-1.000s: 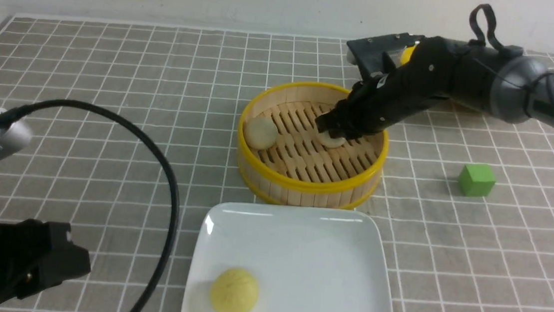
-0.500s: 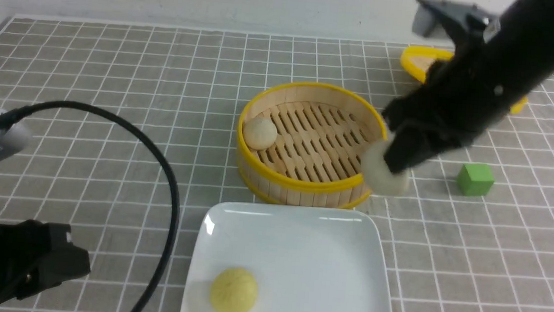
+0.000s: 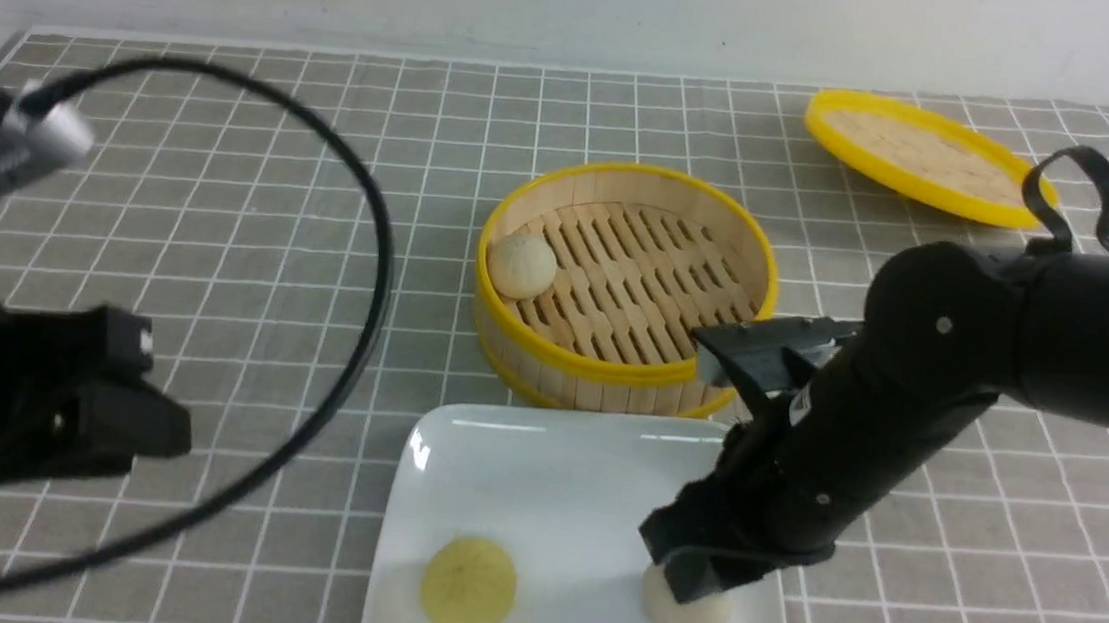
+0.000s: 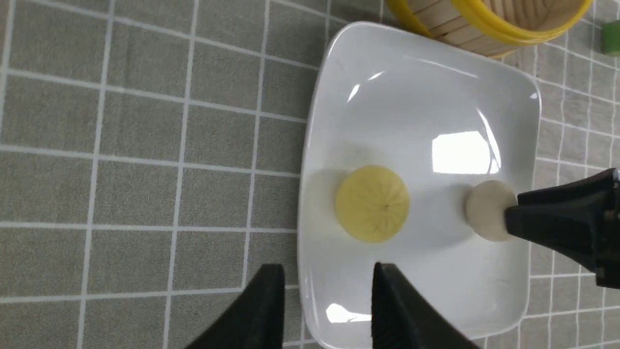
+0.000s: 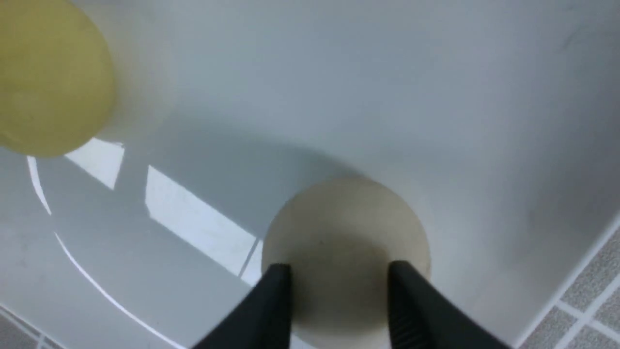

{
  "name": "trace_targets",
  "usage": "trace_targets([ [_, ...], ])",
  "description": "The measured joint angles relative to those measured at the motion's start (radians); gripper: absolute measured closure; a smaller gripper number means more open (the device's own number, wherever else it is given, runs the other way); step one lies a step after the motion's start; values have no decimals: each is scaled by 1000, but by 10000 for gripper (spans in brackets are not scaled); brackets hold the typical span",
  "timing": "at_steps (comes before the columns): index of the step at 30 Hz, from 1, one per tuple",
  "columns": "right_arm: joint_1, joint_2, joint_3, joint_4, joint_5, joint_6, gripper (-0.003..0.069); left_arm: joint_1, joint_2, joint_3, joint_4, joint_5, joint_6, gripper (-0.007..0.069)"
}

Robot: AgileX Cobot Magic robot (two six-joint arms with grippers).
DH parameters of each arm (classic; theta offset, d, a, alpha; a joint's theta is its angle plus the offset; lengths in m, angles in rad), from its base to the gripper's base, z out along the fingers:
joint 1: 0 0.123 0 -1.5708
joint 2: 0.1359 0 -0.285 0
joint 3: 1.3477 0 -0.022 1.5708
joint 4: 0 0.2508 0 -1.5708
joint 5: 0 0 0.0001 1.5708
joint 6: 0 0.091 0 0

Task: Put the steamed buns into the plate on the grey tablecloth.
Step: 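Move the steamed bun from the bamboo steamer onto the white plate with the right gripper, then reach into the bamboo steamer and grasp a bun with the left gripper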

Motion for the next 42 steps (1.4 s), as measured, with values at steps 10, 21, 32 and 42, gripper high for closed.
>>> trace_targets([
  [10,-62,-113,-258,-111,386,14,446,-77,266,-230,1,-22,25,323],
  [21,-86,-343,-124,-192,435,65,675,-344,665,-611,109,-102,-1,232],
  [32,-86,-455,85,-229,395,66,674,-483,1061,-1061,372,15,-52,185],
  [42,-86,-455,89,-227,333,67,674,-490,1156,-1081,445,-44,-69,184],
])
